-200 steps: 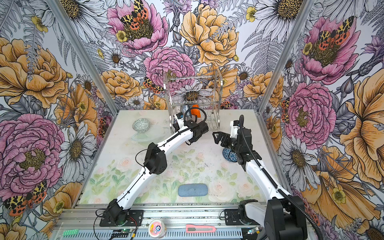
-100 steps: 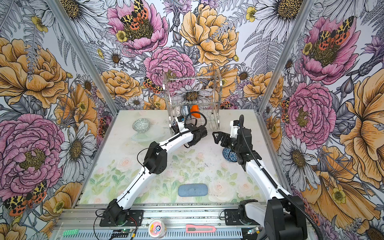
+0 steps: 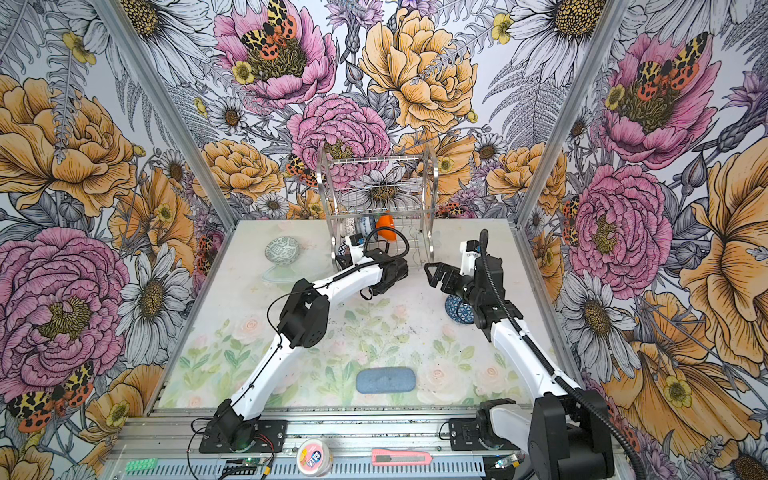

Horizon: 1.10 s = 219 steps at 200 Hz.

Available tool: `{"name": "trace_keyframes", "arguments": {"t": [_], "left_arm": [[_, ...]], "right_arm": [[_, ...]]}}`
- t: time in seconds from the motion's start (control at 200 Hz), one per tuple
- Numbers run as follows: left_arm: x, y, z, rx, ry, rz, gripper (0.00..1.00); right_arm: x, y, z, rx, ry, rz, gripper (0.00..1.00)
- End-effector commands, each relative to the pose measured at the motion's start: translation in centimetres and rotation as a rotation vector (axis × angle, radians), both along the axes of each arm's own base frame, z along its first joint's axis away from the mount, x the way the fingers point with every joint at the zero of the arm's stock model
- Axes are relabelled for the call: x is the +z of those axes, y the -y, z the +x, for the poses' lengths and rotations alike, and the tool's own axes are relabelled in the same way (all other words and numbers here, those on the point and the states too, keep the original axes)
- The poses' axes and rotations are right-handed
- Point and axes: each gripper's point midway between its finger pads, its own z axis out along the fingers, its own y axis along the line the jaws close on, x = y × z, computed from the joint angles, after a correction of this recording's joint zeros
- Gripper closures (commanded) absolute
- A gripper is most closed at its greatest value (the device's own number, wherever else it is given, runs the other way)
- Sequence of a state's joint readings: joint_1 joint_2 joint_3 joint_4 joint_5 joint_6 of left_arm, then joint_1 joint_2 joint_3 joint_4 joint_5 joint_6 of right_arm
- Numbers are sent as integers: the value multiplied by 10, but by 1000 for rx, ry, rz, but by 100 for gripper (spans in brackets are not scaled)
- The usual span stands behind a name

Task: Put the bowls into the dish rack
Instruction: 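Push the held bowl farther into the rack beside the maroon bowl with the left gripper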

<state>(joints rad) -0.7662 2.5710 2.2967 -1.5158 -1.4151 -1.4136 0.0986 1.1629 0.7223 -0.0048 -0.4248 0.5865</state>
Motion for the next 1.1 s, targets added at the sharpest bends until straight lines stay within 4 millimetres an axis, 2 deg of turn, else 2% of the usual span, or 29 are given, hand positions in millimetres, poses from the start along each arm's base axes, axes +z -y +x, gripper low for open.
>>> {"name": "trace_keyframes", "arguments": {"t": [0.0,0.205,0.49,0.876,1.091], "left_arm": [[40,-9,3,10,79,-7,100],[39,-4,10,18,111,-65,100],[19,-8,14,49,108,-127,100],[-1,2,13,48,88,-168,100],[-1,10,14,38,91,-180,100]], "right_arm": [[0,-2,3,11,11,20,0],[-2,-2,3,11,4,19,1],[-7,-3,6,13,-10,27,0],[-8,-6,5,22,-11,64,1],[-5,-4,4,17,-3,83,0]]}}
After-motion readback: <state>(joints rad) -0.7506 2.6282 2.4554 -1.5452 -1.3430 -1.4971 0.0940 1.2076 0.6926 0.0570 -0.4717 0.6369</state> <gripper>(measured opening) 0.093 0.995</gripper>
